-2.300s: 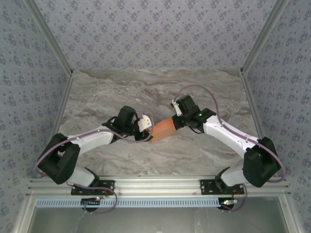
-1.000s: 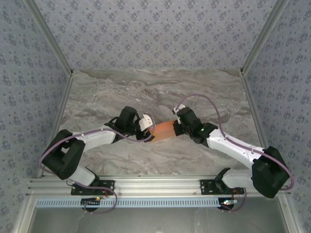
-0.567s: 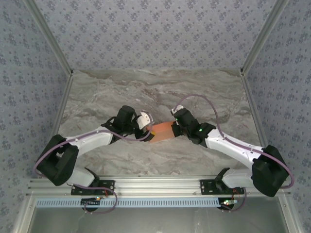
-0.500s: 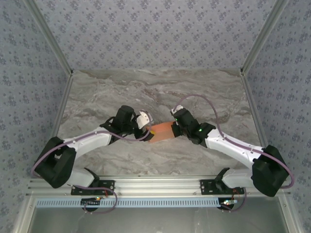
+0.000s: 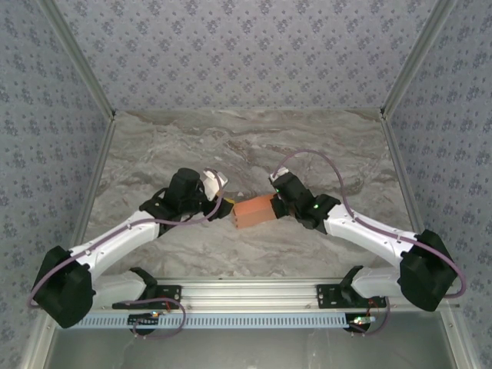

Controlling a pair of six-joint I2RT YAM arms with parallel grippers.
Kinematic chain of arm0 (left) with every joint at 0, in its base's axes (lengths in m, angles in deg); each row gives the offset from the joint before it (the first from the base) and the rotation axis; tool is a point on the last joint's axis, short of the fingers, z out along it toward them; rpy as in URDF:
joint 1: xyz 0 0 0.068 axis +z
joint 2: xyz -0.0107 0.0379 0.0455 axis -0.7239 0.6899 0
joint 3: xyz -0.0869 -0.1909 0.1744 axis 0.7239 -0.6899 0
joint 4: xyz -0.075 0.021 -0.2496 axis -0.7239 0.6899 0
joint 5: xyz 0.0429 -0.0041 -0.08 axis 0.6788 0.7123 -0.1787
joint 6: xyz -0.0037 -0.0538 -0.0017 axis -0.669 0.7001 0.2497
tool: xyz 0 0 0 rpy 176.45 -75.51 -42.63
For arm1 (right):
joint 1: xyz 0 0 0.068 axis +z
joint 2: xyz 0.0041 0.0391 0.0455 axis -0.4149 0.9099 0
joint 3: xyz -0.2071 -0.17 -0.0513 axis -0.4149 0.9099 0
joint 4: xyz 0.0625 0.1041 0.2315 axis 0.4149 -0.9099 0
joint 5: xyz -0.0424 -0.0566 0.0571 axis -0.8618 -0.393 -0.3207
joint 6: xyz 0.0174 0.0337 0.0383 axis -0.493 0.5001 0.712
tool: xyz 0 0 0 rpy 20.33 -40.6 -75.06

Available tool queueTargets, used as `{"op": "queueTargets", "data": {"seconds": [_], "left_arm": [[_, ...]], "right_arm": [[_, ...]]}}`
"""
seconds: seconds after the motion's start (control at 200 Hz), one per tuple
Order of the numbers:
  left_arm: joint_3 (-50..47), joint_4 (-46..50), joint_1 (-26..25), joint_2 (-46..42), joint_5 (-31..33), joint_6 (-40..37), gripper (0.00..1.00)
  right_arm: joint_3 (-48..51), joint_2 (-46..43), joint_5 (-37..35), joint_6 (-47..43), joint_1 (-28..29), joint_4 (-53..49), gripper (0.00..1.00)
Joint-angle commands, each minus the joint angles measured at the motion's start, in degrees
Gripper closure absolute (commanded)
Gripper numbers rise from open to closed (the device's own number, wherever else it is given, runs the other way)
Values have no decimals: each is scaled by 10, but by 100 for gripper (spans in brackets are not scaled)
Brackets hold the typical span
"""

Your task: Fold the paper box

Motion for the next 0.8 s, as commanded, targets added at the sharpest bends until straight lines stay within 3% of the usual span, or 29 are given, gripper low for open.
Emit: {"op": "queueTargets", "data": {"seconds": [0.0,0.15,0.28,0.5,0.67,0.795], "left_arm": [[-4,49,-8,-10,11,28,54],[-5,54,-13,-3,9,25,63],[-5,55,-17,-1,9,22,65],[-14,50,-18,-42,61,43,58],[-31,46,-20,-70,33,53,47],[-41,32,-24,-65,11,59,45]], "right_arm": [[-15,-3,-15,8,4,-30,96],[-14,-3,-15,8,4,-29,96],[-16,-3,-15,8,4,-31,96],[-17,-3,-15,8,4,-33,96],[-17,-4,-15,8,5,-33,96],[-16,-3,-15,8,5,-33,96]]}}
